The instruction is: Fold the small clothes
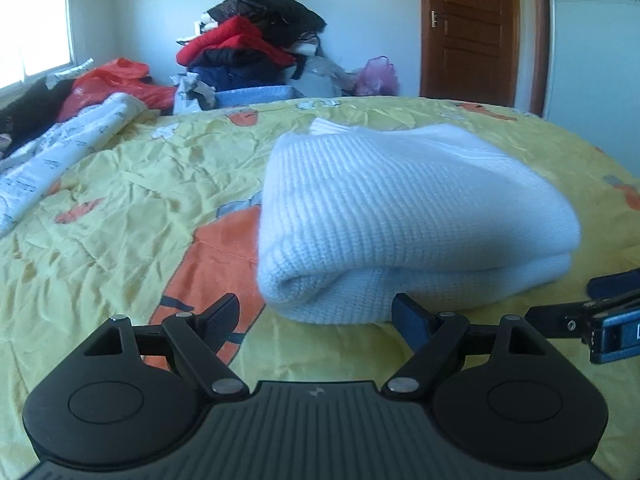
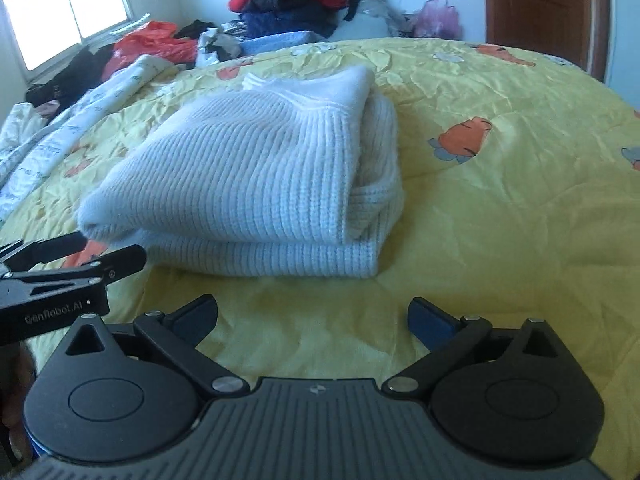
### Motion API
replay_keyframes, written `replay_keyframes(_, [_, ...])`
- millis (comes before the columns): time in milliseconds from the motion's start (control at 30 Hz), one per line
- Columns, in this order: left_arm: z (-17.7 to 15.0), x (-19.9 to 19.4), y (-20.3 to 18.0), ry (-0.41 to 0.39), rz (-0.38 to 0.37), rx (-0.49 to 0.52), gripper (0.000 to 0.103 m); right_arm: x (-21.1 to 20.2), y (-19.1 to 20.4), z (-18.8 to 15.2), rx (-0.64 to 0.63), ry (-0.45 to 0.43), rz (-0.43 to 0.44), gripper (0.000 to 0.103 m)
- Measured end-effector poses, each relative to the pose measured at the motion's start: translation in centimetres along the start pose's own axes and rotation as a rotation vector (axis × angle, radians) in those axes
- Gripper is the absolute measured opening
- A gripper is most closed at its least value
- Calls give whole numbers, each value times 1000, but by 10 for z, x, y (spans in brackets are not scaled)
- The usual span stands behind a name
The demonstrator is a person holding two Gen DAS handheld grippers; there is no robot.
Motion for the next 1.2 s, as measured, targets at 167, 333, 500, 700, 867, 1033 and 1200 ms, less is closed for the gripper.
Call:
replay_keyframes(167, [-14,4,-2,28,44,13,85,8,-4,0,-22,-31,-86,103])
replay_keyframes(333, [-21,7,6,87,48,-38,90,16,-8,-3,-88,-65,-162,103])
replay_keyframes(500, [-23,16,13,124,37,-93,103,20,-9,-3,-93,-125,-180,103])
replay_keyframes(700, [-24,17,11,116,36,-93,103,22,-10,-3,-89,-137,-186,103])
replay_keyframes(867, [-23,18,11,116,20,-85,103,23,-9,-3,-91,-135,-185,103])
replay_keyframes(1033, [-23,17,11,116,17,-83,103,23,-10,-3,-91,-135,-185,103])
replay_keyframes(1200, [-24,17,11,117,16,-82,103,23,-10,-3,-91,-135,-185,103])
Point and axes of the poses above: each gripper's, at about its wrist camera, not at the fingertips, and x roughly the way its jaws point, y to its left, z to its top, the point moved 9 cm from there along x, roughly the way its jaws point, and after that the axes turned 3 degrees about z, right-handed, at the moved point
